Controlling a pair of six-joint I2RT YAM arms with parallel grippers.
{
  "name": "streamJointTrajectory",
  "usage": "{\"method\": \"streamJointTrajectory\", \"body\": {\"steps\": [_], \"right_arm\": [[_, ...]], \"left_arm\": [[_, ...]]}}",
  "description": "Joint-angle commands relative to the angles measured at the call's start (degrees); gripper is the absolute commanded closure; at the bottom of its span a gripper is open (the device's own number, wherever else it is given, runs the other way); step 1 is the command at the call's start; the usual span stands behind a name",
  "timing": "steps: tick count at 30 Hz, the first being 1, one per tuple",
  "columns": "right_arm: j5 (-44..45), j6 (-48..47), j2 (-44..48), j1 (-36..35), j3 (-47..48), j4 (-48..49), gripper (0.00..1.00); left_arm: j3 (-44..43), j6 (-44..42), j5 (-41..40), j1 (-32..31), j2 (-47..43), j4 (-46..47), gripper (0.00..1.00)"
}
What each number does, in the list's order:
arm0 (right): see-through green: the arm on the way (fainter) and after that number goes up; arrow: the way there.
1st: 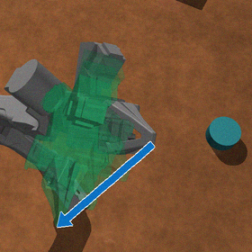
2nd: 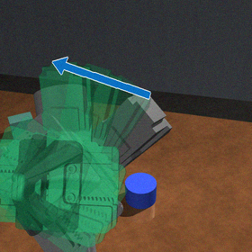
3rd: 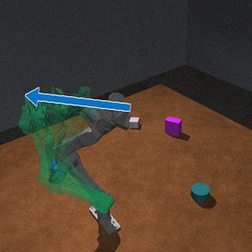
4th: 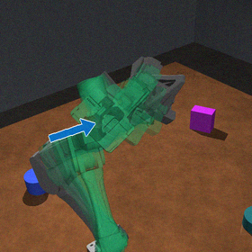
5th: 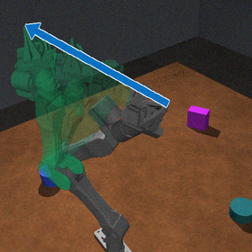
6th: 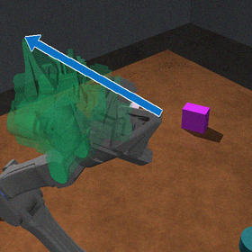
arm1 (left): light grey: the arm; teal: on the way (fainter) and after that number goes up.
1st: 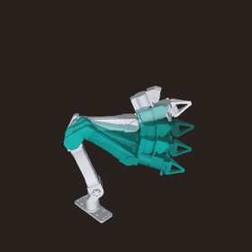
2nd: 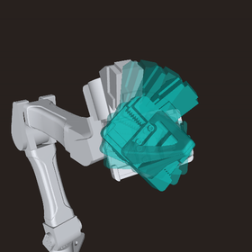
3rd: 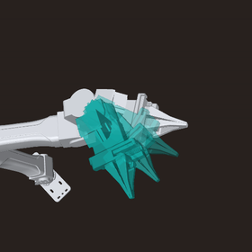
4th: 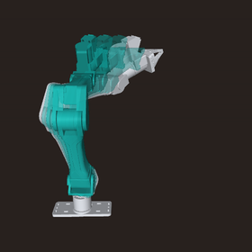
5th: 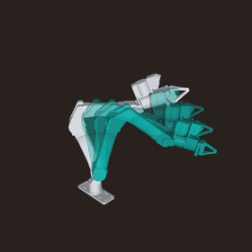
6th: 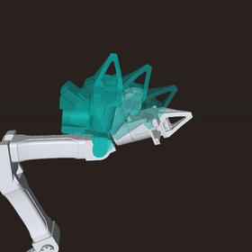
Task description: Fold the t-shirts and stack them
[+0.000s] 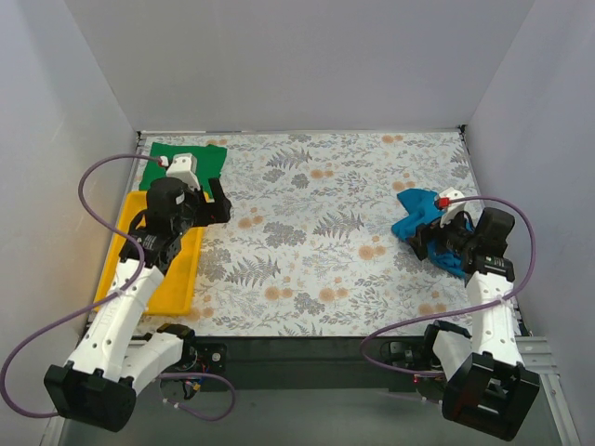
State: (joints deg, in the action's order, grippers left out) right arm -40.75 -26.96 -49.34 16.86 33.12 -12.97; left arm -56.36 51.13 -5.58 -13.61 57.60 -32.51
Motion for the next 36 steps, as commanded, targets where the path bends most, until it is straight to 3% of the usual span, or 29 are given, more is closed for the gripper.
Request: {"method": "streamJointTrajectory", "body": {"steps": [1,3,5,9,14,21,24,25,26,29,32,36], "right_arm": [[-1.79,-5.46,-1.63,0.10,5.54,-6.96,0.02],[1.98,-6.26,-4.00,0.19,9.58,-10.66,0.02],[7.49,-4.78,-8.11,0.10,12.65,-13.64,0.02],[12.53,-2.32,-14.02,0.19,19.07,-16.21,0.16],[19.02,2.61,-21.39,-1.91,23.65,-16.12,0.27],[24.84,3.32,-27.65,-5.08,25.32,-16.03,0.33],[25.72,2.79,-28.97,-5.52,24.97,-15.68,0.45],[25.64,2.62,-29.23,-5.52,24.88,-15.77,0.51],[24.94,2.09,-29.23,-5.87,24.80,-15.86,0.67],[19.08,0.25,-25.64,-7.01,24.45,-16.47,0.95],[10.48,-4.58,-18.62,-10.79,23.48,-19.17,0.99],[0.69,-10.91,-11.66,-16.77,29.68,-26.72,0.99]], "left_arm": [[6.42,4.75,19.88,0.07,-2.84,9.38,0.13],[9.75,5.46,23.94,0.07,-3.37,14.83,0.12],[10.91,5.64,22.91,0.07,-3.73,18.00,0.10],[12.85,1.87,24.13,-0.10,-4.78,18.89,0.10],[24.42,1.08,21.93,-2.12,-14.70,24.33,0.07],[24.72,0.28,24.21,-3.53,-17.27,25.48,0.05],[24.72,0.28,24.48,-3.80,-17.00,25.48,0.05],[24.72,0.28,24.39,-3.88,-16.82,25.39,0.05],[24.72,0.28,24.48,-3.97,-16.56,25.39,0.05],[24.72,0.28,24.92,-3.97,-16.03,25.48,0.05],[24.72,0.19,27.19,-4.06,-15.86,25.65,0.05],[25.77,1.51,38.94,-5.11,-14.54,30.21,0.05]]}}
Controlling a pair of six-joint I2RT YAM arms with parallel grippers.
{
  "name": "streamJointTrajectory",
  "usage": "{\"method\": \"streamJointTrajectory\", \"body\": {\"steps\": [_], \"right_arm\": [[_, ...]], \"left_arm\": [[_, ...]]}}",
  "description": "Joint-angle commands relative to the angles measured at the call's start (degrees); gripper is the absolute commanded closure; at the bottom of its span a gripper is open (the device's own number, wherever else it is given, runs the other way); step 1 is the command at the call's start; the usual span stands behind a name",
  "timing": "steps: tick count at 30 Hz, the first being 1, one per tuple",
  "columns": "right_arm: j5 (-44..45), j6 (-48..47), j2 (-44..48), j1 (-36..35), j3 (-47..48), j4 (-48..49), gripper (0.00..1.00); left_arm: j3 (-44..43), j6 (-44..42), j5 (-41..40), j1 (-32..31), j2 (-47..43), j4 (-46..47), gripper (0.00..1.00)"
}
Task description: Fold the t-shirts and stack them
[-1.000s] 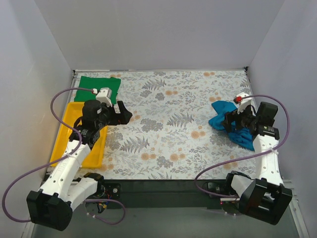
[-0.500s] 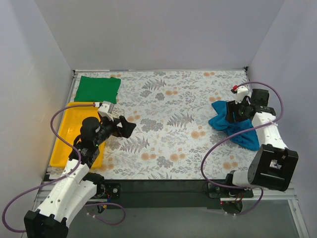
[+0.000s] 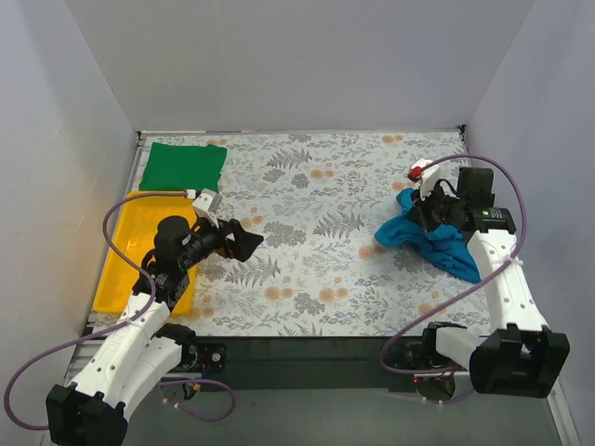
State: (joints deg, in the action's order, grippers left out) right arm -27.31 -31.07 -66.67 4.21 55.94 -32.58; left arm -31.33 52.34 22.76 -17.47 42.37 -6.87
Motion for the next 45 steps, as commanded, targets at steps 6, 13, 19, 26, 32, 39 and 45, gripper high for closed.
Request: {"method": "streamJointTrajectory", "body": {"steps": [6,13,19,26,32,39,45], "right_arm": [[-32.69,-5.68,-1.17,-7.72,24.54,-15.06,0.99],[-33.71,6.26,-6.27,-15.44,30.02,-6.73,0.99],[-13.14,14.90,-10.57,-18.44,23.60,6.03,0.87],[6.11,13.23,-15.33,-17.83,22.90,6.91,0.33],[-3.69,3.23,-7.08,-13.35,10.98,4.38,0.18],[-5.47,-2.24,-3.82,-13.26,-5.63,-2.32,0.23],[-10.30,-2.15,-1.00,-13.70,-11.12,-1.00,0.26]], "left_arm": [[0.92,2.51,15.29,-4.49,3.42,6.26,0.07],[2.24,1.89,14.76,-6.17,2.10,6.61,0.07],[2.94,1.63,13.36,-6.43,1.75,8.11,0.07],[2.33,1.54,9.06,-6.61,4.21,7.23,0.08],[0.66,3.64,6.68,-6.69,10.27,5.12,0.12],[-4.78,10.41,4.05,-10.46,25.71,3.80,0.21],[-10.41,16.82,-2.36,-15.73,37.93,5.73,0.22]]}}
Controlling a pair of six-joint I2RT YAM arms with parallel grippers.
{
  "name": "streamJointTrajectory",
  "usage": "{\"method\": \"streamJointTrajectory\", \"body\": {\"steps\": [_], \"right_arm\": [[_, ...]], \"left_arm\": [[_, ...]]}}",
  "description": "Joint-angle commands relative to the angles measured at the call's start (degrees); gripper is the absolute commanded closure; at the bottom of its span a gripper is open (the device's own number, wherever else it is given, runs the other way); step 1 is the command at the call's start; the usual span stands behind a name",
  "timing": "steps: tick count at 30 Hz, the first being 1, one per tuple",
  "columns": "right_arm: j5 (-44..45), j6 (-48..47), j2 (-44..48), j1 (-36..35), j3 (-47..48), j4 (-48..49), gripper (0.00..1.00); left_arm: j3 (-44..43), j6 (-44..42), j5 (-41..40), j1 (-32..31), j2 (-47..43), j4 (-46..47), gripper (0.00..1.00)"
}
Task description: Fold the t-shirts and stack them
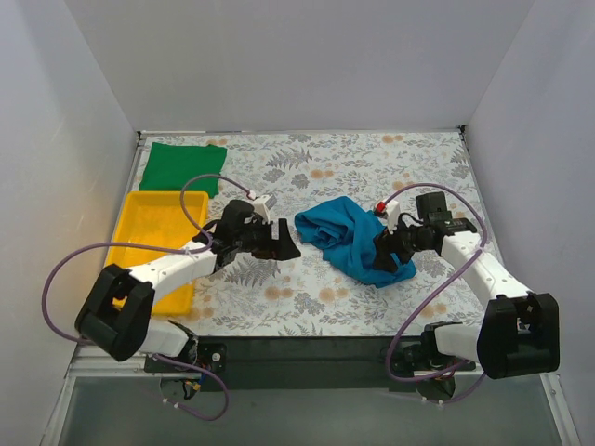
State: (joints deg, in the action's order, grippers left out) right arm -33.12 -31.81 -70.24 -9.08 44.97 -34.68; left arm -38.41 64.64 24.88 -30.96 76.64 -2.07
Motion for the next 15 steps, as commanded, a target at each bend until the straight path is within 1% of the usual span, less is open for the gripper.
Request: {"method": "streamJointTrajectory", "body": {"steps": [1,2,3,9,10,11,12,15], "right_arm": [[-4.41,-1.50,2.21,-0.50,-0.23,1.19,0.26],[-4.49,-1.41,2.04,-0.93,-0.15,1.19,0.26],[-4.75,-1.24,1.77,-1.11,0.03,1.19,0.27],[-8.71,-0.27,-0.77,-1.82,1.00,1.10,0.28],[-9.23,-0.09,-1.47,-1.90,1.17,1.19,0.28],[-10.11,0.17,-1.83,-2.25,1.35,1.28,0.28],[-10.38,0.35,-2.36,-2.34,1.70,1.28,0.29],[-11.35,1.05,-4.11,-3.04,2.75,1.28,0.30]], "left_arm": [[-4.29,5.57,-5.89,-2.87,5.17,1.44,0.22],[-6.22,6.63,-6.94,-3.49,6.66,1.45,0.22],[-7.54,7.51,-8.52,-5.15,9.64,1.62,0.25],[-16.85,10.15,-16.00,-10.43,19.23,1.28,0.26],[-18.26,10.24,-17.23,-10.87,20.29,0.58,0.30],[-19.41,10.15,-20.20,-11.14,21.26,-0.12,0.31],[-21.94,10.24,-21.53,-11.49,23.27,-1.09,0.33],[-24.95,9.36,-26.89,-12.02,26.53,-4.61,0.35]]}}
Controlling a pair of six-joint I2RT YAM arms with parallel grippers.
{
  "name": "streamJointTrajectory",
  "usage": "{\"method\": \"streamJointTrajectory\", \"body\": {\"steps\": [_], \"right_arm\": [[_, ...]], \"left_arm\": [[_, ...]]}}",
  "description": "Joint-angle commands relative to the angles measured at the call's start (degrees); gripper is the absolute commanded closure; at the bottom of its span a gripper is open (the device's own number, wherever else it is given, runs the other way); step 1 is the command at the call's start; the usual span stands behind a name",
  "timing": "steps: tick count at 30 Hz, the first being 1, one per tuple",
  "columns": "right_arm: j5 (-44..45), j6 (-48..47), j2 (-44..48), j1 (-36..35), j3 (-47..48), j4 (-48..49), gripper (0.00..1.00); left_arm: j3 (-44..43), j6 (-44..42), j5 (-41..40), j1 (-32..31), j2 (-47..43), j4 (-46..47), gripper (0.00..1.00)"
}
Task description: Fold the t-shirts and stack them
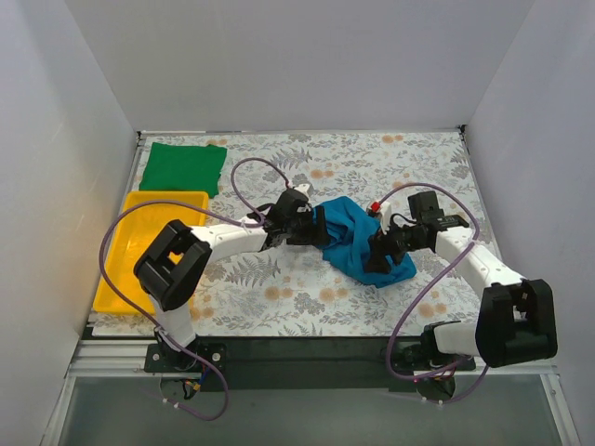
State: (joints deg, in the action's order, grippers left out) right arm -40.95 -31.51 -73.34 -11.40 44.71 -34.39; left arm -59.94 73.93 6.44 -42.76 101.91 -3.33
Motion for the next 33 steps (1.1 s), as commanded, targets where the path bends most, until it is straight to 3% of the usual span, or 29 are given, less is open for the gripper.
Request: {"method": "streamJointTrajectory", "body": {"steps": [1,9,13,15,16,17,18,19,20,25,33], "right_arm": [[-3.61,1.09,-2.06,-0.99,3.28,1.08,0.30],[-5.02,3.38,-7.60,-3.63,7.41,1.08,0.37],[-2.13,4.00,-11.02,-6.08,8.99,1.08,0.48],[-1.15,3.82,-11.91,-6.53,9.43,0.82,0.62],[-0.98,3.47,-12.43,-6.62,9.87,0.47,0.69],[-0.37,3.21,-12.35,-6.62,10.74,-0.32,0.84],[0.16,2.77,-12.09,-6.53,11.19,-0.67,0.91],[0.78,2.51,-10.87,-6.62,11.54,-0.94,0.98],[2.35,2.15,-10.16,-6.62,11.89,-1.38,0.99],[7.10,-2.24,-2.27,-5.66,15.31,-4.27,0.99],[22.13,-9.44,6.71,-2.49,23.14,-7.80,0.99]], "left_arm": [[-4.73,-0.28,-9.15,-0.30,1.80,-4.48,0.35],[-9.22,-2.56,-8.46,-0.39,5.76,-6.51,0.44],[-10.72,-2.83,-7.58,-0.48,6.64,-6.51,0.53],[-11.33,-3.00,-7.23,-0.48,6.90,-6.42,0.59],[-11.42,-3.35,-6.88,-0.48,6.73,-6.25,0.68],[-11.42,-3.44,-6.88,-0.48,6.46,-6.16,0.74],[-11.34,-3.44,-6.96,-0.48,6.29,-5.98,0.82],[-11.16,-3.88,-7.05,-0.48,6.02,-5.64,0.95],[-10.99,-3.97,-7.14,-0.48,5.15,-5.37,1.00],[-7.13,-6.25,-9.51,-0.39,-0.99,-4.75,1.00],[-1.32,-15.64,-19.68,0.40,-21.91,-7.30,1.00]]}}
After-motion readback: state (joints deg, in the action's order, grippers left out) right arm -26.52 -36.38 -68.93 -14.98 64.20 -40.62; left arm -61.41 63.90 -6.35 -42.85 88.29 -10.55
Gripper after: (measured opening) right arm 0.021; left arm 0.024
